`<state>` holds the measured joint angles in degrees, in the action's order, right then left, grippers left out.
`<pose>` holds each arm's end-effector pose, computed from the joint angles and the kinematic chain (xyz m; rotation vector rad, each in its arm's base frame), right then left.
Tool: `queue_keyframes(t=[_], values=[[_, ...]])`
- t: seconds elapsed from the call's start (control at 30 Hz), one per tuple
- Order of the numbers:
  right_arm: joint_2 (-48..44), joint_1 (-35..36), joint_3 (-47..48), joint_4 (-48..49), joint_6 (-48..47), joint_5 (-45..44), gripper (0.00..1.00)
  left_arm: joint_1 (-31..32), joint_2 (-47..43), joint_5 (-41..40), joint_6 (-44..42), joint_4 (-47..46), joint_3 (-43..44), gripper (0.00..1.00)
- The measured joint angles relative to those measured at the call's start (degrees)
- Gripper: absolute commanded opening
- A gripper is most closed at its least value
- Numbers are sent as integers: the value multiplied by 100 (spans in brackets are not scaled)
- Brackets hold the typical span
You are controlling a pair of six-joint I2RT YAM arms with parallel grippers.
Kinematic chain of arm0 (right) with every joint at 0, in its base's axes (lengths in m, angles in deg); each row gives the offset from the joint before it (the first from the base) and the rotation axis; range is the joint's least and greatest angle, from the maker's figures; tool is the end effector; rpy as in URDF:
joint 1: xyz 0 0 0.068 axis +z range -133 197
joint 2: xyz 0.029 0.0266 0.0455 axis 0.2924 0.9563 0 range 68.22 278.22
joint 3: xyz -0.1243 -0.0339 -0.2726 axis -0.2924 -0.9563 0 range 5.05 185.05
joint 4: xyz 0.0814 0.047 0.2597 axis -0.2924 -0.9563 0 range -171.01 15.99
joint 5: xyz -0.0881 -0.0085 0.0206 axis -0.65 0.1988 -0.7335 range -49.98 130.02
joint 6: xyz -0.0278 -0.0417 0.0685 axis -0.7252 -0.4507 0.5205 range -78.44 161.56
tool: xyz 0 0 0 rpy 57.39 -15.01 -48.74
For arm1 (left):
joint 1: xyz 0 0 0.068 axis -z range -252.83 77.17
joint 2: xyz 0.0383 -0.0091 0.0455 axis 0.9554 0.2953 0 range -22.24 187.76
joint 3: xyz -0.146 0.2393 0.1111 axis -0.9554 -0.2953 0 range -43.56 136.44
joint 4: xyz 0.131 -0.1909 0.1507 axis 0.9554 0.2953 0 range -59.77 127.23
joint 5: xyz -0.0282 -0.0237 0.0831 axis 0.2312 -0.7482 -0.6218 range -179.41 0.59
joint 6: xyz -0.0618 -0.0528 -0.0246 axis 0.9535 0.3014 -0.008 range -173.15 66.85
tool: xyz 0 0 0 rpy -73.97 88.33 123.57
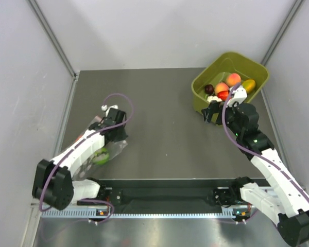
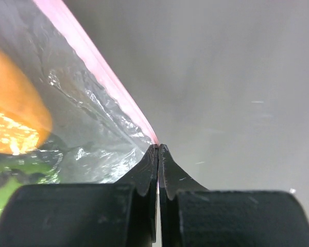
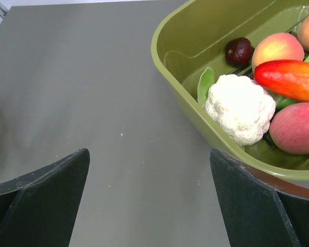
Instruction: Open the zip-top bag and remove the fake food
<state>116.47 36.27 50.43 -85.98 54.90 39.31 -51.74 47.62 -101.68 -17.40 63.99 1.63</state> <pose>0.2188 0.0755 0.3414 -0.0867 1.8452 0.3882 0.2462 -0.0780 0.2096 -0.4035 2.5258 -0.1022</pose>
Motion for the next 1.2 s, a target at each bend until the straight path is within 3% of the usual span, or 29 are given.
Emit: queue_keyframes(t=[0.2, 0.43, 0.53, 0.63, 0.87, 1.2], values=[[98, -2, 0, 0, 22, 101, 100, 922, 1145, 212, -328, -535, 1040, 0], [33, 70, -348, 566, 225, 767, 98, 1355, 2074, 632, -208, -1119, 2240, 0], [-118, 409, -778, 1062, 367, 929, 96, 1412, 2033, 719, -72, -1274, 2439, 0], [-247, 1285, -1167, 1598, 365, 758, 95, 1414, 1862, 717, 85, -1360, 2492, 0], [334, 3045, -1189, 2712, -168, -295, 93, 1394, 1034, 833, 352, -1362, 2490, 0], [2044, 3838, -404, 3515, -767, -1515, 93, 1366, 710, 1692, 468, -1545, 2168, 0]])
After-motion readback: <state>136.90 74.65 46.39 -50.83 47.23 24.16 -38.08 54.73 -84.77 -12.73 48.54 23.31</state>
